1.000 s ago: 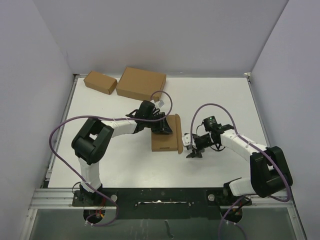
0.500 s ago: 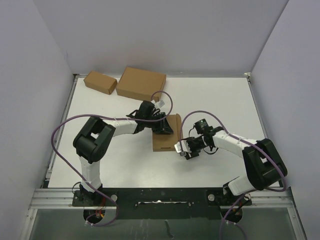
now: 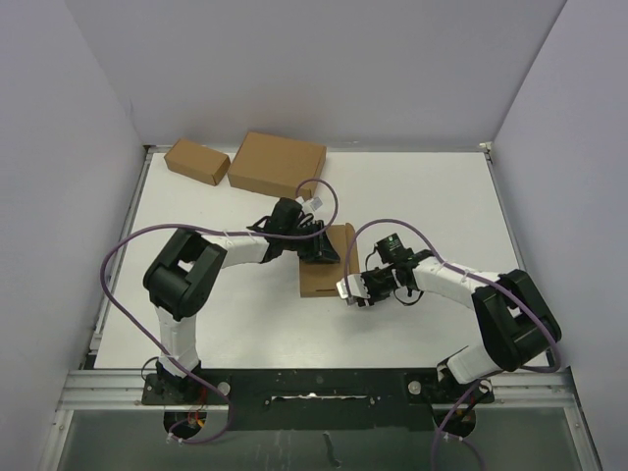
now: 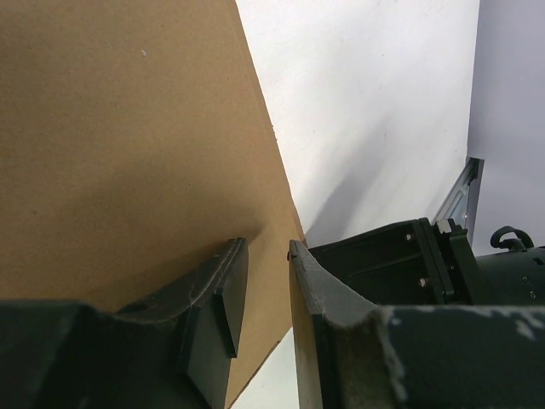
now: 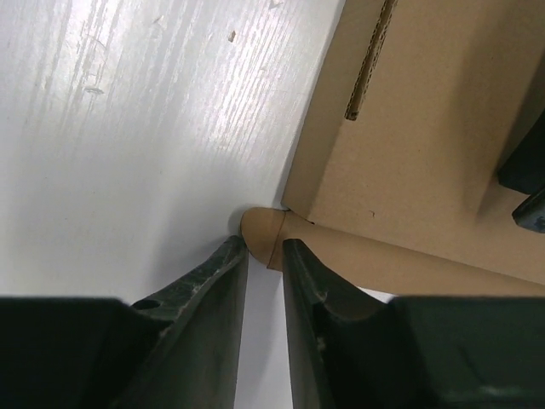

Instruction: Fold the paper box

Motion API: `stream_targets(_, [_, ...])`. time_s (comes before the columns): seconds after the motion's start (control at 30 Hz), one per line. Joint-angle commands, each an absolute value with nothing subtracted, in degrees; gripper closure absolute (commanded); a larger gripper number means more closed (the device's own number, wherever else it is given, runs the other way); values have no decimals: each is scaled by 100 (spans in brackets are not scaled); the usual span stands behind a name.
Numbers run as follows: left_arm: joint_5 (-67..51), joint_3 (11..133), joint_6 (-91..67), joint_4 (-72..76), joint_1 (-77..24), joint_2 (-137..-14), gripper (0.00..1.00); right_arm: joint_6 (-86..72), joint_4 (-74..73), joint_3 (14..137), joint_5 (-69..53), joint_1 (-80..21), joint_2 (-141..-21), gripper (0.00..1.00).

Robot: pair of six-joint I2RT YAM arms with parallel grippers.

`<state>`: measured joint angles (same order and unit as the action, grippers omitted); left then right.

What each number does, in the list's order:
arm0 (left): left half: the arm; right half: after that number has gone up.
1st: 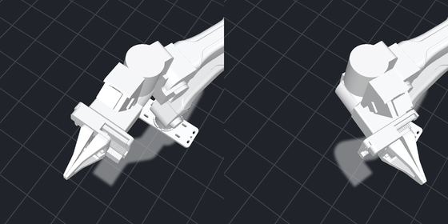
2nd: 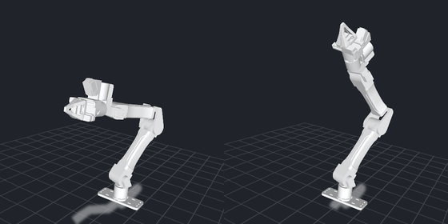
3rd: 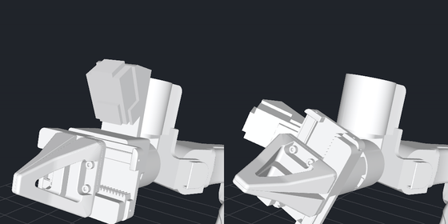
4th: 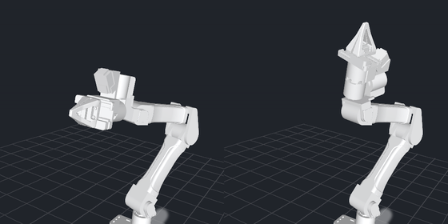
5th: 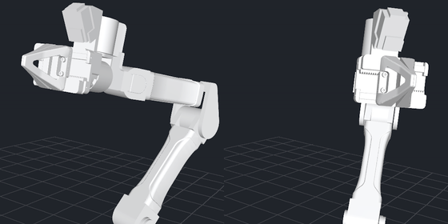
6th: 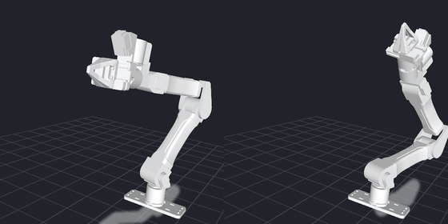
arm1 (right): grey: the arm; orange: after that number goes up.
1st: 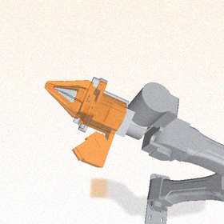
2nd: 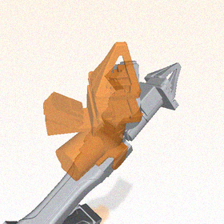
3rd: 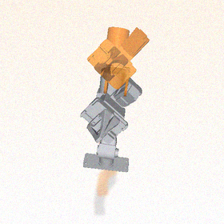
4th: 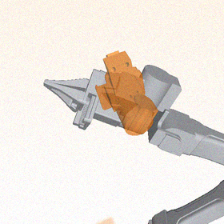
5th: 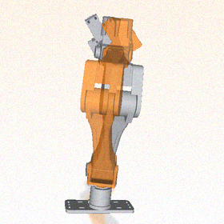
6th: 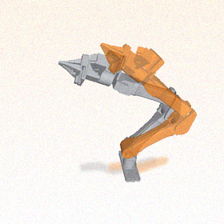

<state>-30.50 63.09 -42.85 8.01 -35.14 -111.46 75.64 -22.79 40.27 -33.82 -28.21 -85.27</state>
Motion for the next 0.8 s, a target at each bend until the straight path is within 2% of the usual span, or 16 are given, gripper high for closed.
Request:
stream_targets(0.0, [-3014,6197,-4210,779,-3479,-11382,74,7361,-2081,4146,-3379,-2807,-8517,77])
stream_targets(0.27, [-3060,6187,-4230,823,-3479,-11397,74,7044,-2106,4265,-3485,-2747,-8542,93])
stream_targets(0.77, [-3111,6196,-4247,850,-3480,-11424,74,6383,-2095,4486,-3586,-2655,-8619,99])
